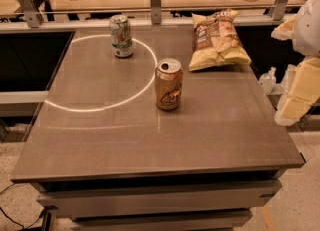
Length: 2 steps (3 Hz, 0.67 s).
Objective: Move brown chip bag near orange can
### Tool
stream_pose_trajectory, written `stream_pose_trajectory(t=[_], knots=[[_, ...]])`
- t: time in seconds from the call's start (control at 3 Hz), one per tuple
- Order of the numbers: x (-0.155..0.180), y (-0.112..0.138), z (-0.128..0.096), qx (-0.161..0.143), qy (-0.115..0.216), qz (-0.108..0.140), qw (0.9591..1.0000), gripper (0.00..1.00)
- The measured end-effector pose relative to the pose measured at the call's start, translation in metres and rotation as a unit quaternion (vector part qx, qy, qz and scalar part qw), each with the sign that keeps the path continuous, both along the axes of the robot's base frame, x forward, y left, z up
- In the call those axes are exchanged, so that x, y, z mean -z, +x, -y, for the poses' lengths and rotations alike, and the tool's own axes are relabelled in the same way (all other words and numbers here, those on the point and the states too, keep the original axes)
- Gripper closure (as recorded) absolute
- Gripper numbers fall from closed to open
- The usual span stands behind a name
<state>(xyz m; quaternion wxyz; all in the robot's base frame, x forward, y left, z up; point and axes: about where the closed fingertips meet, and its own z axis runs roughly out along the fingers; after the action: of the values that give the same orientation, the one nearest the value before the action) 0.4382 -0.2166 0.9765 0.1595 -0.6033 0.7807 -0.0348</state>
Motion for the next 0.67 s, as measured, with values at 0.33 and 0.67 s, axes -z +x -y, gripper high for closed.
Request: stream_pose_trajectory(t=[0.33, 0.67], knots=[[0.0000, 0.0000, 0.0000, 0.000, 0.000, 0.000, 1.0000, 0.00], [0.0013, 0.0045, 0.0034, 0.009, 0.021, 0.005, 0.9997, 0.00]])
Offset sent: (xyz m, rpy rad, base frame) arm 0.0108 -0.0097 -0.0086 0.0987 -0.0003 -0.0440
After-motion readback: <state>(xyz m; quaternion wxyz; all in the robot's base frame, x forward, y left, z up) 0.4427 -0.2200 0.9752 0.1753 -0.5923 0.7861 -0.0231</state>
